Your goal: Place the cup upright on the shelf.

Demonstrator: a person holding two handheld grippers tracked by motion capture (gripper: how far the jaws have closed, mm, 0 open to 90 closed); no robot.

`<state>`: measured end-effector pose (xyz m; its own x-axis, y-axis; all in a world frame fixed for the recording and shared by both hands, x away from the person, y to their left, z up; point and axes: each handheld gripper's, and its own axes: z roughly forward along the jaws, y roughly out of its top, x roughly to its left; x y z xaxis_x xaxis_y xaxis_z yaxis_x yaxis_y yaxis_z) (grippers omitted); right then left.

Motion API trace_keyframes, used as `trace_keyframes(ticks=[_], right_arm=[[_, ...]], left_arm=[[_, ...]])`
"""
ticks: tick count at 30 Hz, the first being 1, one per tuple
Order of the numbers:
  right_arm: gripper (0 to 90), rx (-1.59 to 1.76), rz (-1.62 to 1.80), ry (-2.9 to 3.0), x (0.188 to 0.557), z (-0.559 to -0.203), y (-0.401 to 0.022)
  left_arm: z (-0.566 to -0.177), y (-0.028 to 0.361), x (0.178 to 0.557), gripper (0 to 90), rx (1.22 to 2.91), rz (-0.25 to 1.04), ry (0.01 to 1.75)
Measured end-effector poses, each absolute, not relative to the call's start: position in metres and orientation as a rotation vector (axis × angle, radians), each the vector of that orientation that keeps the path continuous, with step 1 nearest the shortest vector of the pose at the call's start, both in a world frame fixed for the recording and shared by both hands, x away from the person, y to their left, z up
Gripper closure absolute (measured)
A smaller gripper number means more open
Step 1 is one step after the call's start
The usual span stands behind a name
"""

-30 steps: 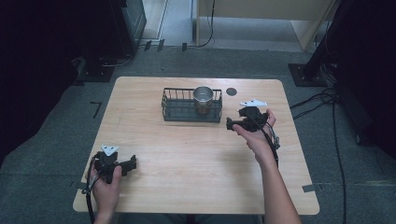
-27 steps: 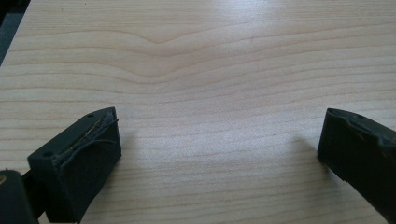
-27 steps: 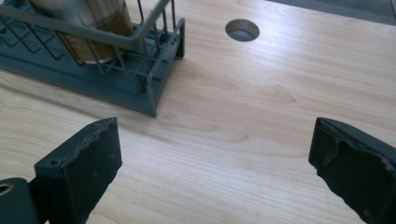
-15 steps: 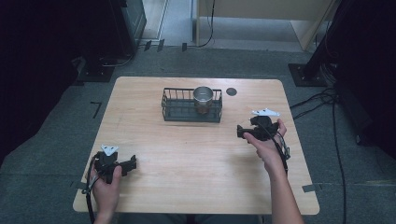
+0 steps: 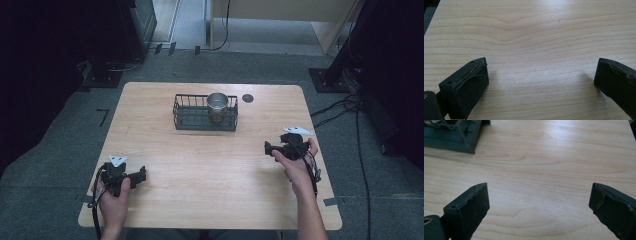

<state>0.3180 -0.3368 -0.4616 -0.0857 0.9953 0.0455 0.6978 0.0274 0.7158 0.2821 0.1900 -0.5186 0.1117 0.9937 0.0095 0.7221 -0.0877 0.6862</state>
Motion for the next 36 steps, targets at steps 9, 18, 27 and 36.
trace_keyframes(ticks=[9,18,27,36], right_arm=[[2.9,1.762,0.788,1.808,0.304,-0.475,-0.355],[3.2,1.833,0.775,1.756,0.285,-0.492,-0.379],[3.2,1.892,0.746,1.691,0.257,-0.507,-0.409],[3.5,1.901,0.707,1.678,0.231,-0.519,-0.427]], left_arm=[[-0.519,0.190,0.282,0.0,1.871,0.671,1.663],[-0.519,0.190,0.282,0.0,1.870,0.671,1.663],[-0.519,0.190,0.282,0.0,1.871,0.671,1.663],[-0.519,0.190,0.282,0.0,1.870,0.671,1.663]])
